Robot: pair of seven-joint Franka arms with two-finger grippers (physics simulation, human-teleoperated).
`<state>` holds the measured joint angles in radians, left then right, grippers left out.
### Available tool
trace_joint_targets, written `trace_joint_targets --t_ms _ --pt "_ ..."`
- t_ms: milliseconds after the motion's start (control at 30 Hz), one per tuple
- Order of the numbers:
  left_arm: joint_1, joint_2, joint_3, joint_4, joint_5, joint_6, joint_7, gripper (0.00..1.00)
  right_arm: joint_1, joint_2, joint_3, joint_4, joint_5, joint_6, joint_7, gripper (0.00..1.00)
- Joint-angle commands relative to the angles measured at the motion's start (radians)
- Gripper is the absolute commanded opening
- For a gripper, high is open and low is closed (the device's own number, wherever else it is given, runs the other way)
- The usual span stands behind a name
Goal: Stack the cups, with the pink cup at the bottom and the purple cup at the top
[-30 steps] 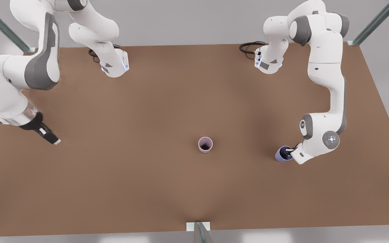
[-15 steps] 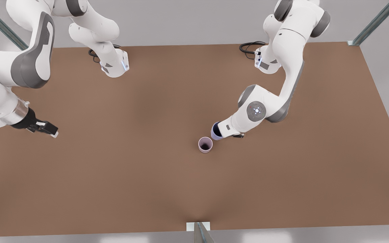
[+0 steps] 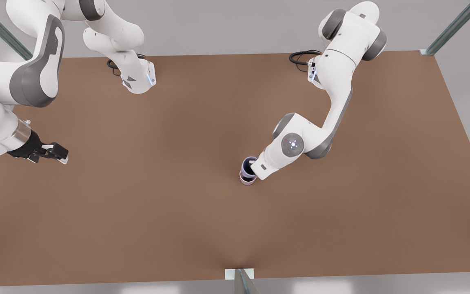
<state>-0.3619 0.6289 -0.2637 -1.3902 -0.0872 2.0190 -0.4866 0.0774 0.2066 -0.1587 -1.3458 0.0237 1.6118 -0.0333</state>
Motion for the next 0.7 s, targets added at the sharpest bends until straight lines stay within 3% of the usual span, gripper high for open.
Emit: trace_joint_targets --t_ms 0,467,500,533,567,667 --pt "0.0 0.002 0.001 0.004 0.0 0.003 -0.267 0.21 -0.001 -0.001 -0.001 0.001 0.002 0.002 -0.152 1.0" --pt "0.0 0.057 0.003 0.0 0.003 0.04 -0.262 0.21 0.001 0.0 -0.001 0.001 0.002 0.017 -0.152 1.0" --pt "0.0 0.058 0.003 0.0 0.006 0.038 -0.253 0.37 0.001 0.002 -0.001 0.001 0.002 0.017 -0.152 1.0" --pt "0.0 0.058 0.003 -0.003 0.037 0.04 -0.248 0.62 0.001 0.002 -0.001 0.001 0.002 0.017 -0.152 1.0" --pt "0.001 0.058 0.003 -0.003 0.037 0.04 -0.248 0.77 0.001 0.002 -0.001 0.001 0.002 0.017 -0.152 1.0" --pt "0.001 0.058 0.003 -0.003 0.038 0.04 -0.248 0.81 0.001 0.002 -0.001 0.001 0.002 0.017 -0.152 1.0"
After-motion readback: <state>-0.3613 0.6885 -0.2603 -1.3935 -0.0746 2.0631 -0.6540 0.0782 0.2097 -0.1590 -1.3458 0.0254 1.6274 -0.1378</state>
